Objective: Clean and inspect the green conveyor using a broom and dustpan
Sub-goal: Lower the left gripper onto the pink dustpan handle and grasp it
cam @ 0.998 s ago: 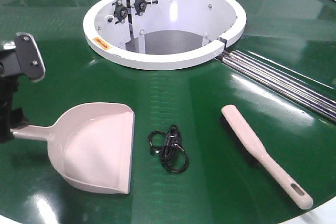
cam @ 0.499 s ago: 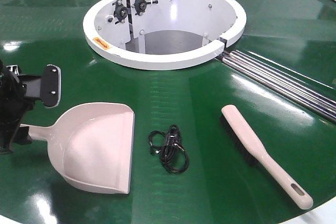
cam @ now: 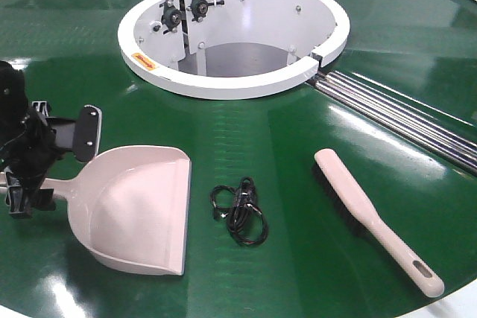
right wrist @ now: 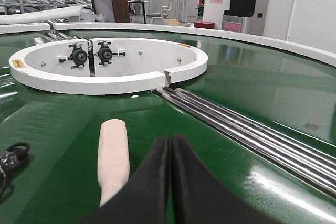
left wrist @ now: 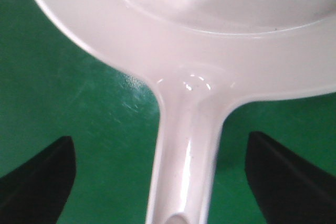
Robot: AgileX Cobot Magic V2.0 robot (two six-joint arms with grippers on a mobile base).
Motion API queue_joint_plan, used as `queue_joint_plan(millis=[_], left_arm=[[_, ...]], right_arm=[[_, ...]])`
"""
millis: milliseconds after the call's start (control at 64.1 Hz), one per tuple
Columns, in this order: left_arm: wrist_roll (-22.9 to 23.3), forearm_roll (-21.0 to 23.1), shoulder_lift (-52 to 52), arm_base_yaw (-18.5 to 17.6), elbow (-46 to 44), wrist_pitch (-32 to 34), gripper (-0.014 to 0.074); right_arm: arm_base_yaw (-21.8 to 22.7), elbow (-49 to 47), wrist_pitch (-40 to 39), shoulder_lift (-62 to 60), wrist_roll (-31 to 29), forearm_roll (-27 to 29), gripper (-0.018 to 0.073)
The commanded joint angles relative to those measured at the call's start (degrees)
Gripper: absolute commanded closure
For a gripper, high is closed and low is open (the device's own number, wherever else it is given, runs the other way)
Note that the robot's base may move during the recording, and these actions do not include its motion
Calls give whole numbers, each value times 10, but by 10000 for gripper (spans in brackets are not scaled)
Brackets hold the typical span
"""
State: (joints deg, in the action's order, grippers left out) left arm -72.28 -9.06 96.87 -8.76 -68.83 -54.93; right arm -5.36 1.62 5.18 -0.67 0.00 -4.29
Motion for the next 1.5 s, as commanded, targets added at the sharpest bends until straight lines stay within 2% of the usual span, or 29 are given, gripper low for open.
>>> queue_joint_plan(millis=[0,218,452,608,795,1123,1295,1404,1482], left_arm=[[-20,-1,-8,-1,-17,15,-15],[-58,-2,17,-1,-17,19,-2],[-59,-4,39,0,-16,17,126],[-59,-6,43,0,-16,12,315],[-59,-6,26,-1,-16,-13,600],[-53,-1,-14,-1,-16,-33,604],[-48,-2,-14,-24,-16,-40,604],[9,-7,-4,-37,-26,-30,604],[60,-21,12,-45,-53,-55,604]], right_arm=[[0,2,-40,-7,0,-1,568],[0,2,-40,-7,0,-1,568],[0,2,-40,-7,0,-1,568],[1,2,-40,-7,0,-1,568],[1,2,-40,-7,0,-1,568],[1,2,-40,-7,0,-1,568],[1,2,-40,-7,0,-1,568],[1,2,-40,-7,0,-1,568],[1,2,-40,-7,0,-1,568]])
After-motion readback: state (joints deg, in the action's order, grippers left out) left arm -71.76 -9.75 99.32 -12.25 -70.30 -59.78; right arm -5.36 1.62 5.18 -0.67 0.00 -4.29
